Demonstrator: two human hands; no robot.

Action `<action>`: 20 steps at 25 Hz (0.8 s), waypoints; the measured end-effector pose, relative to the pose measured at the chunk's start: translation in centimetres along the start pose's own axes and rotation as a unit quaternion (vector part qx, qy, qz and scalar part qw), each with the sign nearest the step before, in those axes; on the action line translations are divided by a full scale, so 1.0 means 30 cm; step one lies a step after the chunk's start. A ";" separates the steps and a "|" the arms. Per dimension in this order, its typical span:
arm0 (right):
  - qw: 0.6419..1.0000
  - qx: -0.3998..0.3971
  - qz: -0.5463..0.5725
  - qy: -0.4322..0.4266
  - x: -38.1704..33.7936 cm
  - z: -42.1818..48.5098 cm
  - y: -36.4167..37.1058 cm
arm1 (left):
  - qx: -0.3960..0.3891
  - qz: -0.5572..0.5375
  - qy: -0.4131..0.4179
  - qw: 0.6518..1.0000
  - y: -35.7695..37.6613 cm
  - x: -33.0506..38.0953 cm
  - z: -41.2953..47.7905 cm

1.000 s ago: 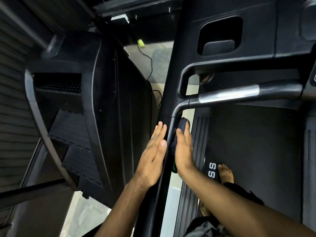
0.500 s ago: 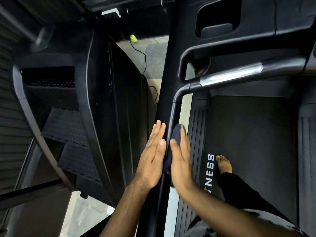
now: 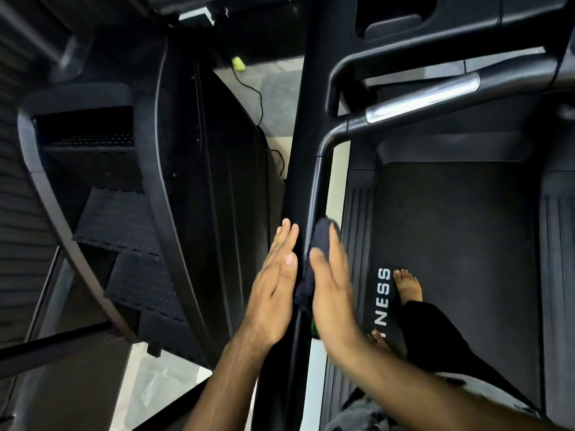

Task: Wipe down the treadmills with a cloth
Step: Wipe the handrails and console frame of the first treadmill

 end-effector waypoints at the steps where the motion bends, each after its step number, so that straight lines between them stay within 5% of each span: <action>1: 0.999 -0.011 -0.014 -0.042 -0.008 -0.053 0.006 | 0.001 0.001 0.007 1.000 -0.002 -0.005 -0.005; 3: 0.998 0.000 -0.029 -0.058 0.020 0.012 -0.004 | 0.000 0.006 0.009 1.000 -0.004 -0.012 -0.008; 6: 0.998 0.020 0.004 0.052 0.056 0.083 -0.025 | 0.000 0.009 0.005 1.000 0.007 -0.024 -0.036; 10: 0.997 -0.013 -0.020 -0.067 0.063 -0.103 -0.002 | 0.007 0.014 0.018 1.000 0.008 -0.039 -0.065; 14: 0.997 0.027 0.014 0.068 0.107 -0.036 -0.021 | 0.012 0.002 -0.001 1.000 0.020 -0.055 -0.118; 17: 0.999 -0.024 -0.024 -0.033 0.103 -0.179 0.000 | 0.020 0.002 0.012 1.000 0.016 -0.070 -0.146; 20: 0.998 0.031 -0.009 0.059 0.149 -0.064 -0.028 | 0.012 0.002 0.002 1.000 0.019 -0.083 -0.171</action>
Point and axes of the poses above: each hand's wrist, its own z-axis towards the middle knuckle, its own y-axis out of the palm, x = y × z, the point moved 2 cm from there along z, towards the middle knuckle, and after that the axes turned 8 degrees about -y, right-handed, at the moved point
